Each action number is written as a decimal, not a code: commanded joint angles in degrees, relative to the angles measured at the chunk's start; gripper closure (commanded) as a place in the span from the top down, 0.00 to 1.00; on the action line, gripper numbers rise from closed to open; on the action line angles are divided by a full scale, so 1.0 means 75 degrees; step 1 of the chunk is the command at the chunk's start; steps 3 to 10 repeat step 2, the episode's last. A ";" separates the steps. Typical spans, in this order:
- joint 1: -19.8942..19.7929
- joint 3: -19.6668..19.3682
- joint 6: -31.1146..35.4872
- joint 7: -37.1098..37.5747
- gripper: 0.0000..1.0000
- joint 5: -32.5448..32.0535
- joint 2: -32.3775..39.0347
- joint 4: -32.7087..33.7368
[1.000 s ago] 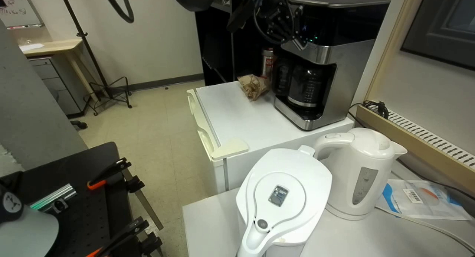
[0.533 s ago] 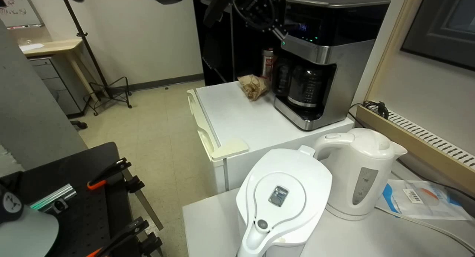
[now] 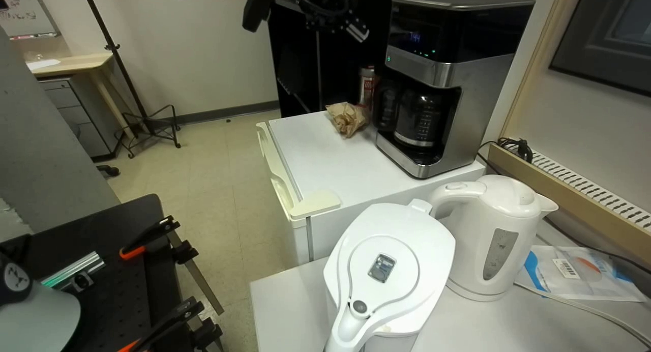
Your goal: Tap the right side of the coffee machine
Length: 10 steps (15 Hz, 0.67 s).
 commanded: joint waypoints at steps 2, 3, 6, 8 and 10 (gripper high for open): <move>-0.0010 -0.0031 0.0287 -0.0137 0.03 -0.0272 -0.0654 -0.0598; -0.0010 -0.0031 0.0287 -0.0137 0.03 -0.0272 -0.0654 -0.0598; -0.0010 -0.0031 0.0287 -0.0137 0.03 -0.0272 -0.0654 -0.0598; -0.0010 -0.0031 0.0287 -0.0137 0.03 -0.0272 -0.0654 -0.0598; -0.0010 -0.0031 0.0287 -0.0137 0.03 -0.0272 -0.0654 -0.0598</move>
